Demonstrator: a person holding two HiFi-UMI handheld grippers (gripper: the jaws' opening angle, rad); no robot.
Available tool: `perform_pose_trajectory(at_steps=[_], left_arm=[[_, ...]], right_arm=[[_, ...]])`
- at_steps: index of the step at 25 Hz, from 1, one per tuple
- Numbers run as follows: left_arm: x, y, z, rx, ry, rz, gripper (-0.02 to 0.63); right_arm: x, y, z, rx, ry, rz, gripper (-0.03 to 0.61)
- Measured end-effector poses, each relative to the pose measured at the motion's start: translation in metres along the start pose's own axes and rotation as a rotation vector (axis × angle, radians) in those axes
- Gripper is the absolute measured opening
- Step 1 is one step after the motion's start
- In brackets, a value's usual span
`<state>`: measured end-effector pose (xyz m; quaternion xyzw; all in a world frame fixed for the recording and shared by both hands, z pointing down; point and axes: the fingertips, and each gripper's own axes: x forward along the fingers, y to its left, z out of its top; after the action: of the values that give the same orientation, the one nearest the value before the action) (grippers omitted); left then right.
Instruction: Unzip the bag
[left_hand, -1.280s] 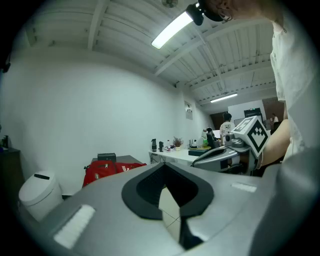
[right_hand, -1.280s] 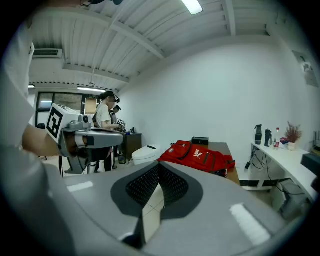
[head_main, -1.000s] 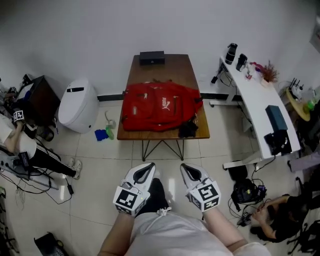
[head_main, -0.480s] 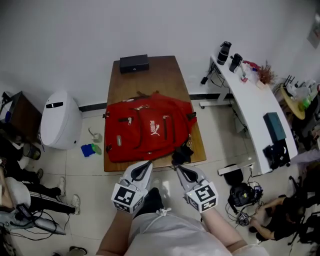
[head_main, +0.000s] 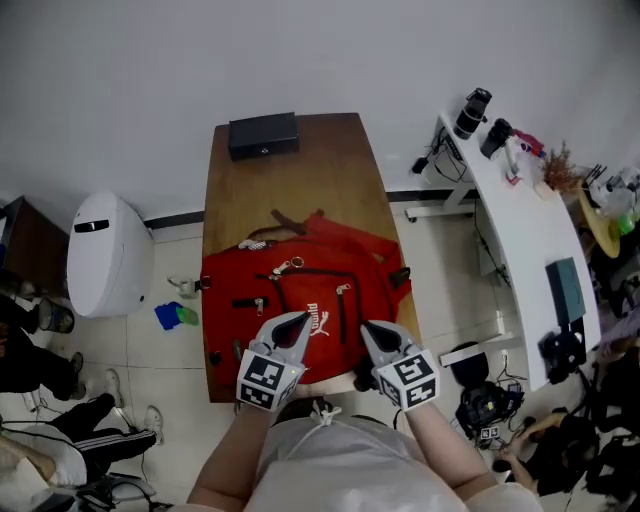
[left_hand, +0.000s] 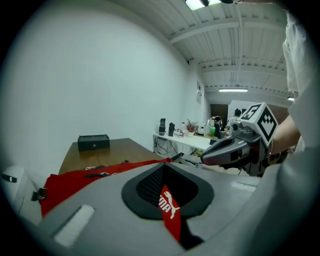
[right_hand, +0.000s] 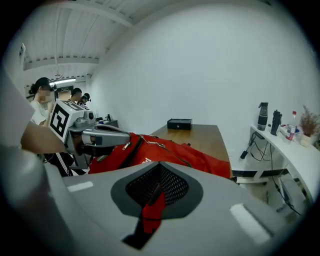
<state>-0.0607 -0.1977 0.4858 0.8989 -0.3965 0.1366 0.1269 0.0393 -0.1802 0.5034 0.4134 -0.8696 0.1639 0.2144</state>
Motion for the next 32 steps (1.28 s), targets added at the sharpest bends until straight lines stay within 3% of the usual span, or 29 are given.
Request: perform_pose_trajectory(at_steps=[8,17,27,30,32], left_arm=[[0.063,0.019,-0.011,-0.040,0.111,-0.020,0.006],[0.095,0.024,-0.028,-0.109,0.232,0.017,0.006],[0.098,0.026,-0.032,-0.176,0.255,-0.002,0.006],[0.097,0.026,-0.031,-0.199,0.249,-0.018,0.006],[0.097,0.026,-0.030,-0.203,0.252,-0.019,0.006]], right_arm=[[0.054,-0.035,-0.004,0.002,0.134,0.098,0.008],[0.096,-0.044,-0.019,-0.044,0.228,0.274,0.145],[0.137,-0.056,-0.044,0.213,0.321,0.364,0.266],[0.139,-0.054,-0.043,0.278,0.327,0.395,0.268],[0.138,-0.048,-0.039,0.292,0.328,0.422,0.220]])
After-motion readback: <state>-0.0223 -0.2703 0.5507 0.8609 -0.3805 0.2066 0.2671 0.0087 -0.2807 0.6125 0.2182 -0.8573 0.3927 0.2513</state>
